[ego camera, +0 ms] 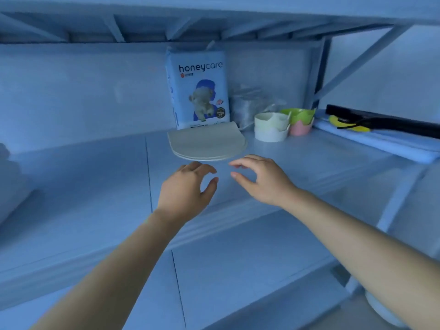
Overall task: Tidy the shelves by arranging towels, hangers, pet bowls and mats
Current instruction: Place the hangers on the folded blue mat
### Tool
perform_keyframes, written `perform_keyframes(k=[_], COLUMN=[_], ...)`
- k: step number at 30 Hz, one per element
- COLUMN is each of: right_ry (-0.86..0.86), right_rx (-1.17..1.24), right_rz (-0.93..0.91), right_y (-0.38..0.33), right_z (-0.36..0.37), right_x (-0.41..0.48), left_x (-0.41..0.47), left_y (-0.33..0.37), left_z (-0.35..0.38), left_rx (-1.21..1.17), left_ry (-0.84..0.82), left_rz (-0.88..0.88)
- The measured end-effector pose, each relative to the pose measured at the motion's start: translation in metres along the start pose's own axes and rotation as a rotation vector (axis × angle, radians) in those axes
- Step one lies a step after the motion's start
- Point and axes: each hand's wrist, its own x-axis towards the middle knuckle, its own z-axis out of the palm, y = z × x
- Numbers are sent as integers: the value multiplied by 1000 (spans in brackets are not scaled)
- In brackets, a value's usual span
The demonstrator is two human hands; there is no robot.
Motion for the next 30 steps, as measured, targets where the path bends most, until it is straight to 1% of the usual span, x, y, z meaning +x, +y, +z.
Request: perform_keyframes(k=[4,13,21,24,30], right_ry=[55,102,151,173,190], right_rx=[-39,-113,-176,-186,-182], right_rz=[54,206,269,278,264], right_y=[48,183,282,313,353], right_z=[-42,-155,-247,-274,-292], right_x=[-25,-88,-132,-134,-122], left_x=[27,89,146,167,212], left_y=[61,214,338,373,398], left_z=[37,136,215,237,265], left_rx=[-86,-221,-334,-348,-342], left_ry=[11,-46,-56,-66,-98], left_rz=[50,165,240,265,298])
